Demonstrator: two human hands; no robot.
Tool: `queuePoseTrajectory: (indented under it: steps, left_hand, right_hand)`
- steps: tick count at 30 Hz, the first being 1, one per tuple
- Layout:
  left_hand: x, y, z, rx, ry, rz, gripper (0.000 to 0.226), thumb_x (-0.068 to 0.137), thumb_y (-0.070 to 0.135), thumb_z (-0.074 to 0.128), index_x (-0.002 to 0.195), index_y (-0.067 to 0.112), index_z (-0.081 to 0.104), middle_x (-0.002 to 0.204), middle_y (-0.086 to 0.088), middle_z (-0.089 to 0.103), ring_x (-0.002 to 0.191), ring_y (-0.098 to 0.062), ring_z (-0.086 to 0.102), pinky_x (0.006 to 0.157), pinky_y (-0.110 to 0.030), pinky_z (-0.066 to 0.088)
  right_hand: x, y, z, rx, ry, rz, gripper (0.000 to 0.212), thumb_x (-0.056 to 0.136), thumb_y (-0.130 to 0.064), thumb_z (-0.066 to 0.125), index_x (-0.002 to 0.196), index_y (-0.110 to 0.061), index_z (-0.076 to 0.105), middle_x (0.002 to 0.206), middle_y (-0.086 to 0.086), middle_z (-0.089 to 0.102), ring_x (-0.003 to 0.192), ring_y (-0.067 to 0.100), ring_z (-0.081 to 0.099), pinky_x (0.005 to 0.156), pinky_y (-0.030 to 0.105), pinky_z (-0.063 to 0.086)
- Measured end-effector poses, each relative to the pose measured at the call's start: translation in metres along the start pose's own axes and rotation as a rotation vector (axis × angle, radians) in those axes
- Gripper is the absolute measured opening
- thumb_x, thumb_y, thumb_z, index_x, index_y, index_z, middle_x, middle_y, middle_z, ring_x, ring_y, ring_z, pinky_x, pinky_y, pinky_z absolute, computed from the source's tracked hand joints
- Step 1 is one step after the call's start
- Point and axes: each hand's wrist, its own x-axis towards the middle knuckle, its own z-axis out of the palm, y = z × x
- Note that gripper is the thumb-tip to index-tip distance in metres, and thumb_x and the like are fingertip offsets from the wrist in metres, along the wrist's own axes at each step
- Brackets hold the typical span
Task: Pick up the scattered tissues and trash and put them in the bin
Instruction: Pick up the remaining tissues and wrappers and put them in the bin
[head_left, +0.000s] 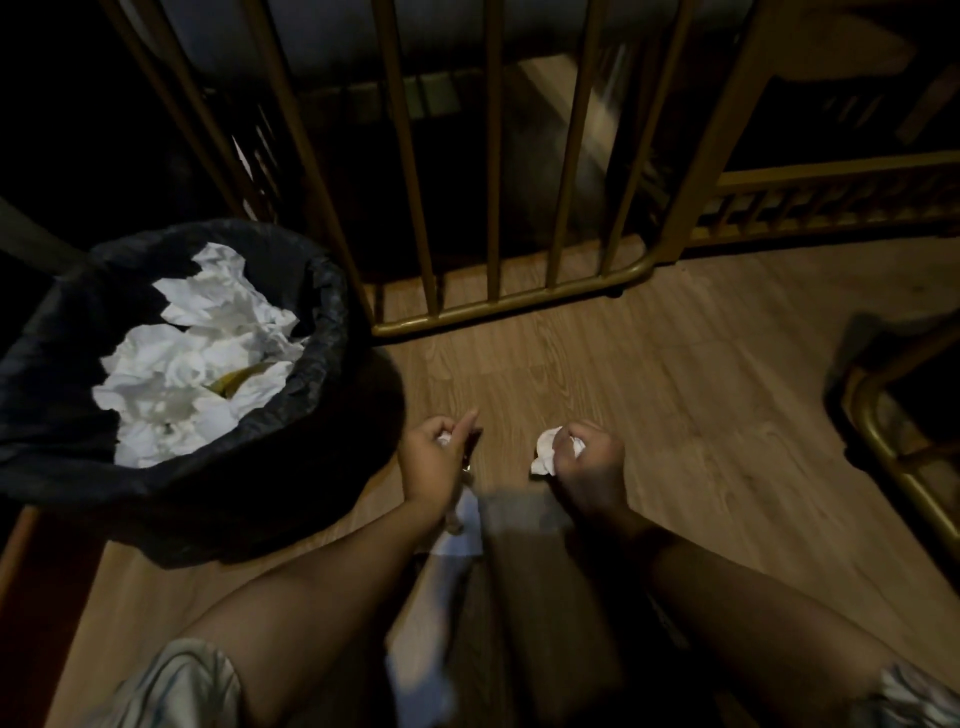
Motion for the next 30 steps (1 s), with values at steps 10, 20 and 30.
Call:
queuePoseTrajectory:
  steps: [10, 20, 30]
  left_hand:
    - [0.002, 0.116, -0.018, -0.536, 0.037, 0.117, 0.038, 0.088, 0.046, 0.054, 0.079, 0.009, 0.050, 0.052, 0.002, 0.038, 0.046, -0.012, 0.037, 0.045, -0.026, 0.031]
    - [0.030, 0.199, -0.155, -1.071, 0.311, 0.264, 0.021, 0.087, 0.034, 0.043, 0.084, 0.014, 0.047, 0.051, 0.000, 0.036, 0.049, -0.017, 0.035, 0.048, -0.029, 0.028]
    - [0.032, 0.143, -0.263, -0.026, 0.679, 0.325, 0.048, 0.073, -0.010, 0.043, 0.112, 0.014, 0.029, 0.103, -0.009, 0.043, 0.086, -0.020, 0.050, 0.074, -0.014, 0.042]
  right_hand:
    - [0.017, -0.104, 0.006, 0.265, 0.195, 0.187, 0.032, 0.080, -0.022, 0.071, 0.057, -0.005, 0.056, 0.054, 0.008, 0.057, 0.050, 0.019, 0.052, 0.054, 0.036, 0.049]
    - [0.014, -0.231, 0.048, 0.509, 0.058, -0.023, 0.027, 0.082, -0.030, 0.075, 0.074, -0.014, 0.054, 0.072, 0.001, 0.056, 0.069, 0.011, 0.054, 0.061, 0.016, 0.046]
    - [-0.027, -0.316, 0.136, 0.424, -0.370, -0.049, 0.028, 0.076, -0.002, 0.046, 0.097, -0.021, 0.046, 0.095, 0.005, 0.052, 0.085, 0.019, 0.051, 0.066, 0.029, 0.039]
